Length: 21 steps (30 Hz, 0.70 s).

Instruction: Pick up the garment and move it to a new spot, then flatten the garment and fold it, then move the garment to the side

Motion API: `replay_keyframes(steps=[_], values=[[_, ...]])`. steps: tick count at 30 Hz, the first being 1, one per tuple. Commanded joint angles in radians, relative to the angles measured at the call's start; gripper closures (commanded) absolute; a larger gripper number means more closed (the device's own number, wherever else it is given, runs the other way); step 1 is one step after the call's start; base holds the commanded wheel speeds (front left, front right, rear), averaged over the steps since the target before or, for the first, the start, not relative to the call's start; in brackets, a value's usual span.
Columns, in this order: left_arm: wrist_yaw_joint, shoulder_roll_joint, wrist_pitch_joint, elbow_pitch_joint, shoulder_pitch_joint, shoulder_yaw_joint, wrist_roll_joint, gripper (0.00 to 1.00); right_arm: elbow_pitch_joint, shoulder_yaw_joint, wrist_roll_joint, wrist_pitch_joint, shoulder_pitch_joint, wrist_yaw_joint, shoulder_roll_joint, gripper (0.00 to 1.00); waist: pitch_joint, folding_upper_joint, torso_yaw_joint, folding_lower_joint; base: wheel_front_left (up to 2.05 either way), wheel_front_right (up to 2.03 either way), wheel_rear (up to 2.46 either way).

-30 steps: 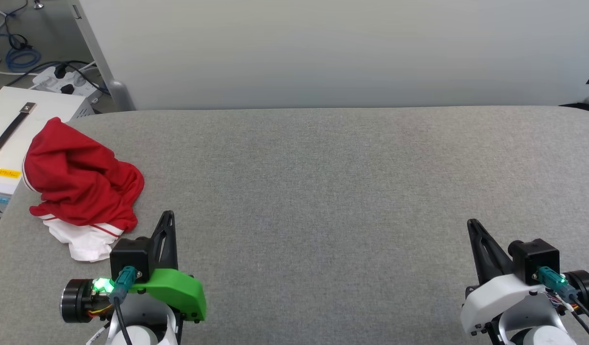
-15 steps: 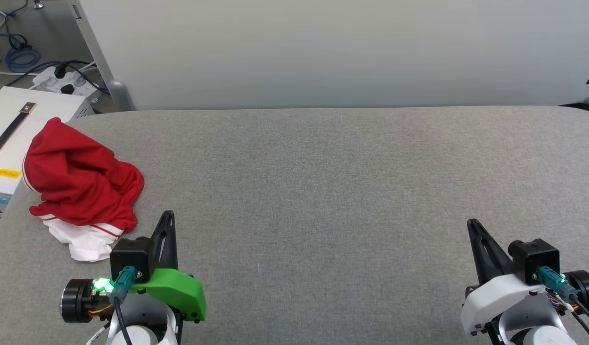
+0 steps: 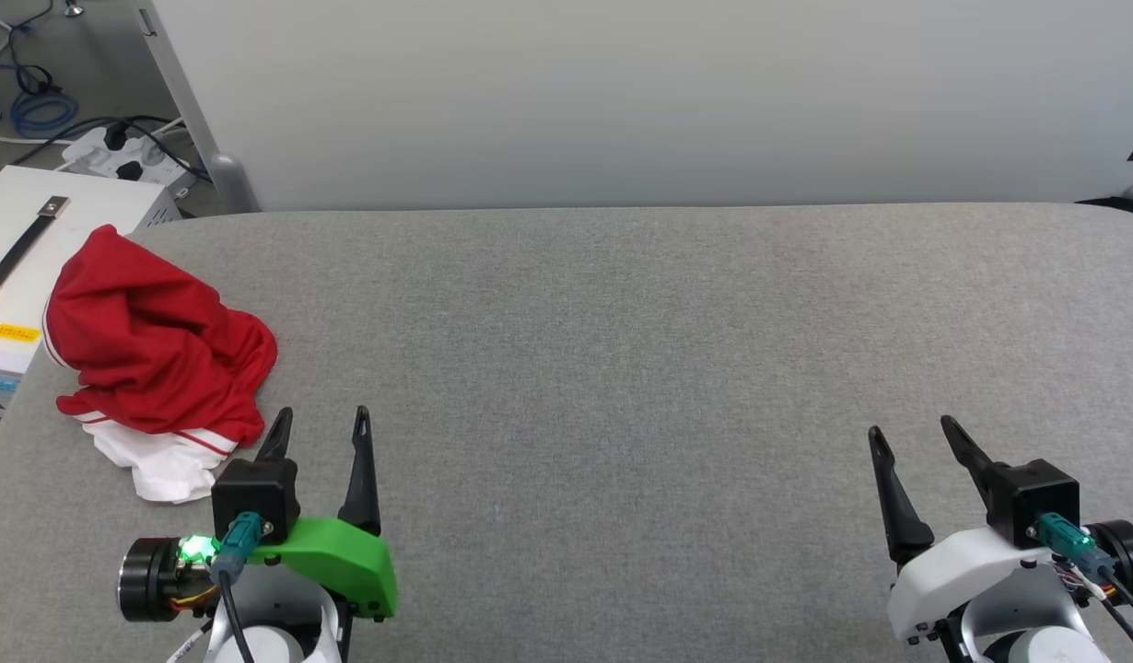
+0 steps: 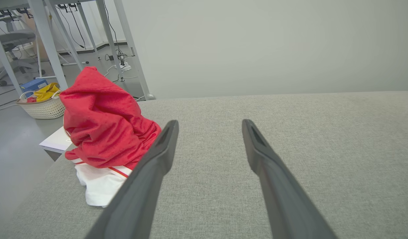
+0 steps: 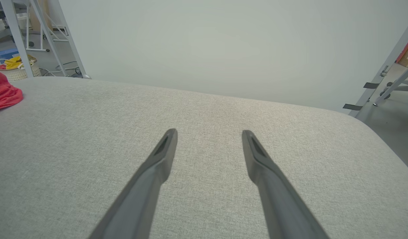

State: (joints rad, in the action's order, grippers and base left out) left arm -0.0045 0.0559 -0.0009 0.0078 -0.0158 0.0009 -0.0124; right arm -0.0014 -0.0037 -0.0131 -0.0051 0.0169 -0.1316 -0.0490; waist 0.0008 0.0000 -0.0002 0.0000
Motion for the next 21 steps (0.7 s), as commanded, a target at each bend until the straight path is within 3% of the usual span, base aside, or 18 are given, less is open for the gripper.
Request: replay_keyframes(steps=[1,21], values=[[0.0,0.0,-0.012,0.006,0.0,-0.001,-0.009,0.0,0.006,-0.007,-0.006,-0.011,-0.001,0.0,0.0,0.0,0.0,0.0,0.0,0.0,0.0,0.0,0.0],[-0.01,-0.001,-0.054,0.046,-0.003,-0.005,-0.045,0.0,0.025,-0.017,-0.052,-0.052,-0.011,0.0,0.0,0.0,0.003,0.0,-0.001,0.0,0.0,0.0,0.0]])
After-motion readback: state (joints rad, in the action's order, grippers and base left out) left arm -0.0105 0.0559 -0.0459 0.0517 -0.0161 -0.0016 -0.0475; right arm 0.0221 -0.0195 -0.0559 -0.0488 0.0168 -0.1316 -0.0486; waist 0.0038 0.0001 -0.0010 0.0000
